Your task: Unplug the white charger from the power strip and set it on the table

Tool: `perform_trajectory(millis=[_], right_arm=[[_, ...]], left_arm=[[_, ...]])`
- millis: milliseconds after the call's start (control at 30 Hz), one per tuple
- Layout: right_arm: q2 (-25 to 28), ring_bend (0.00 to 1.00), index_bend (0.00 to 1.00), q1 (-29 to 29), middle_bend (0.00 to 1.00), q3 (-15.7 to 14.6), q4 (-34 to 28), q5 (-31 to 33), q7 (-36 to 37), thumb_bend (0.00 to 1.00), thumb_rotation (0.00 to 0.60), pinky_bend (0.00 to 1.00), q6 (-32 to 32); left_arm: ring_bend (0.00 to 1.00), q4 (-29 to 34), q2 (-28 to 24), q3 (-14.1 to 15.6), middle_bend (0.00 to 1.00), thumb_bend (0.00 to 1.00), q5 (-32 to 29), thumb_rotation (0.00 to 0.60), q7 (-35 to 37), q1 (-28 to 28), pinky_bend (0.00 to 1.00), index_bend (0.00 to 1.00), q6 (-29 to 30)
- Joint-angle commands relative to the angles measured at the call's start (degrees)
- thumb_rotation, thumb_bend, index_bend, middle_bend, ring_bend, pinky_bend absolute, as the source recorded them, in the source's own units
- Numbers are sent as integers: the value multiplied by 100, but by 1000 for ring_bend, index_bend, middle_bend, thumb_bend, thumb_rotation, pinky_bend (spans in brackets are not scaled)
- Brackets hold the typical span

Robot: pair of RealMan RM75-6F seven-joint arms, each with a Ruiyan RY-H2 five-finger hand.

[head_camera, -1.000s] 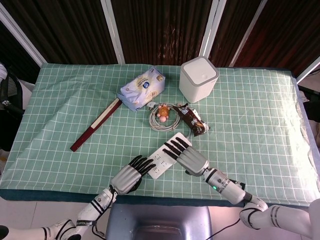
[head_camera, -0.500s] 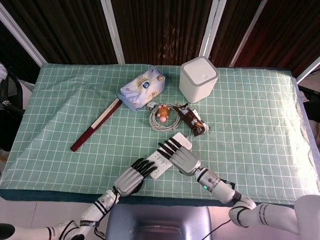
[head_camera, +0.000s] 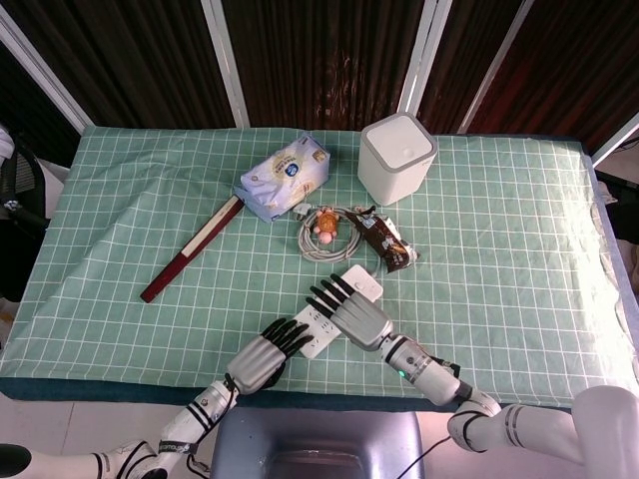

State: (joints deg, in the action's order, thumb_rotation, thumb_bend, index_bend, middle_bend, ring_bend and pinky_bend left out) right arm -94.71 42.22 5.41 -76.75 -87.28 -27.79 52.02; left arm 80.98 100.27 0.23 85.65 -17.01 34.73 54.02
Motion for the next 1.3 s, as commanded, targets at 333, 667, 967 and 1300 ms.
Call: perform_trajectory(millis=[333,667,967,1300], right_arm=[[-104,89,286,85,245,48,-4,329,-454,341,600,209,-34],[-172,150,385,122,275,-4,52,342,-581,358,600,251,77],[-177,197,517,148,376,-42,59,393,-612,466,600,261,88],[-71,273,607,186,441,12,-209,651,-880,545,600,290,17]], left_arm=[[0,111,-39,28,14,764,-108,600,-186,18,29,0,15],[0,132,-77,49,14,767,-132,600,-169,44,29,0,32],[0,57,-53,79,14,766,-122,600,-159,59,29,0,56],[0,-31,-21,128,14,766,-110,600,-209,44,29,0,99]])
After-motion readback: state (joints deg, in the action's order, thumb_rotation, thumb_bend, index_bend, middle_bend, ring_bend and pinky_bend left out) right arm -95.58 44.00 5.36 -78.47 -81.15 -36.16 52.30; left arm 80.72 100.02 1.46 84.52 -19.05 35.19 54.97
